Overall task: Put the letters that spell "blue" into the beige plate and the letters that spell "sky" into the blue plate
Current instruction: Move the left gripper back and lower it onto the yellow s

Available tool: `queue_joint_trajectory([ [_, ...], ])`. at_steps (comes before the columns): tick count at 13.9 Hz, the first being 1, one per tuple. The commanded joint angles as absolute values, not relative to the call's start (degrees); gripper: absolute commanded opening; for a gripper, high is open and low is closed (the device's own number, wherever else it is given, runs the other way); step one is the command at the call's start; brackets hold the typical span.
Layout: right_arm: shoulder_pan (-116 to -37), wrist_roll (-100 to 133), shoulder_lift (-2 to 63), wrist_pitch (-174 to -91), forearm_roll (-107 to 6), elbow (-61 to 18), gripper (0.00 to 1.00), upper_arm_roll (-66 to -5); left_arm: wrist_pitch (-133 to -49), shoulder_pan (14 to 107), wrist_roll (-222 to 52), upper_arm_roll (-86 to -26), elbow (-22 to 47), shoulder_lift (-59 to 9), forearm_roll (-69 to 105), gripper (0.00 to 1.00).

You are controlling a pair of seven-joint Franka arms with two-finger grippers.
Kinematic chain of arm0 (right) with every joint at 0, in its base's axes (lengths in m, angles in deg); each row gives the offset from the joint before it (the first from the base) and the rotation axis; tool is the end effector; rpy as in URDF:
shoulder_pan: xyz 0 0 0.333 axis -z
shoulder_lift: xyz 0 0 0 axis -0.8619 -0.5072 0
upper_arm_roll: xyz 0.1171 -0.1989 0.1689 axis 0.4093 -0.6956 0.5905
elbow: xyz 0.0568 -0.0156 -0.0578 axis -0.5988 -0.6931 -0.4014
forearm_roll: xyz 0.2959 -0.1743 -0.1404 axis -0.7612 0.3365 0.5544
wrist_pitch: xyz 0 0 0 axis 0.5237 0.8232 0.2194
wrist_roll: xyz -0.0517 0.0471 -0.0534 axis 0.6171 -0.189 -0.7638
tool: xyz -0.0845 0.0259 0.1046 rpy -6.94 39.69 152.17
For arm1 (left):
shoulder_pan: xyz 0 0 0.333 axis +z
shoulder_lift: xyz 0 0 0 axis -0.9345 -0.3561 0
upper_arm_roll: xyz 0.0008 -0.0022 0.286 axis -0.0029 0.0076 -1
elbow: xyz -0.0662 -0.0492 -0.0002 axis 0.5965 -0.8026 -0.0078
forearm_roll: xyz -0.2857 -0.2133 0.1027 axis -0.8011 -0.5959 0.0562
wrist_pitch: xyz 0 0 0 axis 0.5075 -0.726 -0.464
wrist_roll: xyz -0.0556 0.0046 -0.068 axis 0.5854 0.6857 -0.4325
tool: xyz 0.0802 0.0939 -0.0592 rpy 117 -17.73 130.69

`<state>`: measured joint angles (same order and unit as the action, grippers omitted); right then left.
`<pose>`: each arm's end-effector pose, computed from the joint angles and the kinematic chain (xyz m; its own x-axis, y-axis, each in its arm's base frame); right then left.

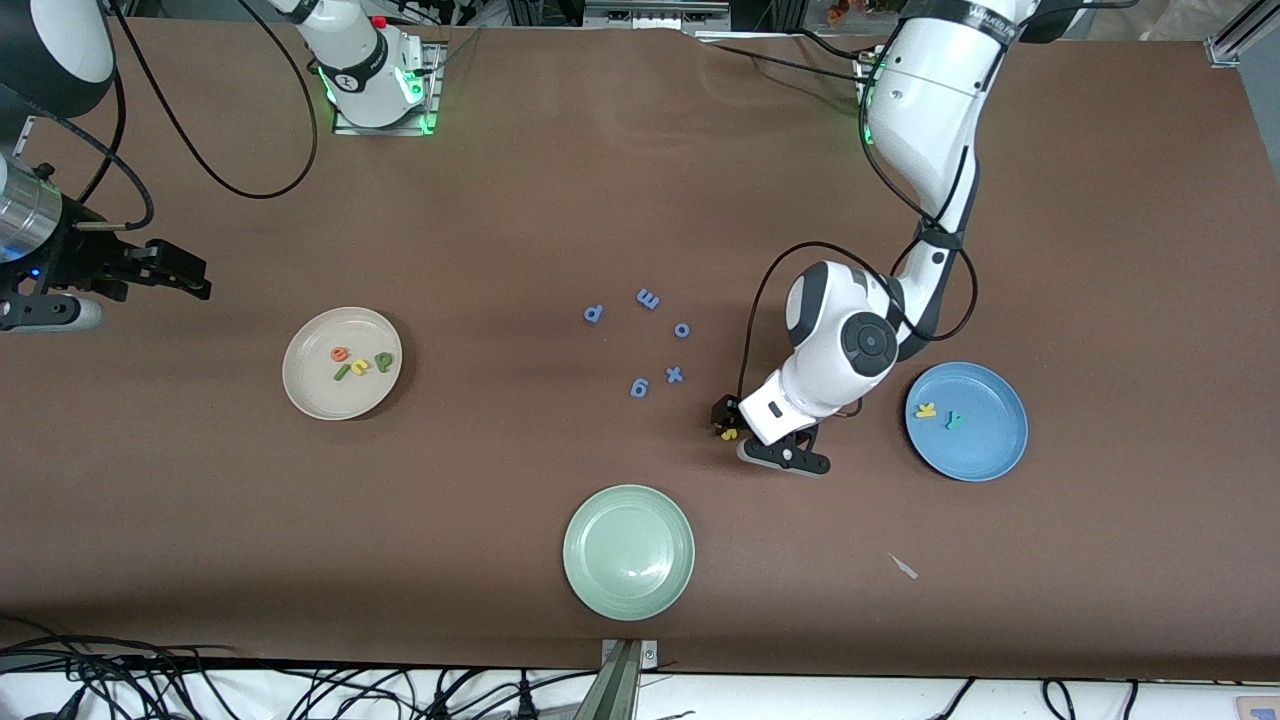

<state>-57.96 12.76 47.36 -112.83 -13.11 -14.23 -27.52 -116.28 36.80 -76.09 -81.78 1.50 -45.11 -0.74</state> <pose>0.5666 0.0055 0.4987 0.9987 0.0342 -0.0374 0.0343 -0.9994 0.0022 0.6174 -0.3057 0.1651 0.9815 -0.1450 0.1253 -0.1727 -0.9525 0.2508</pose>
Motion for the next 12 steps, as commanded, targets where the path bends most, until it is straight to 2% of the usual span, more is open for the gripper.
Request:
queue_joint_trajectory([
  [1,-57.4,12.1,47.9,-113.1,-12.2,-14.9,1.00,-26.7,-116.4,34.6,-76.4,-83.0,-0.5,-47.3,-1.6,0.60],
  [12,-57.4,12.1,47.9,-113.0,-12.2,-14.9,1.00,-26.7,-113.2,32.9,-77.6,-84.5,-4.8,-50.3,6.5,0.59],
])
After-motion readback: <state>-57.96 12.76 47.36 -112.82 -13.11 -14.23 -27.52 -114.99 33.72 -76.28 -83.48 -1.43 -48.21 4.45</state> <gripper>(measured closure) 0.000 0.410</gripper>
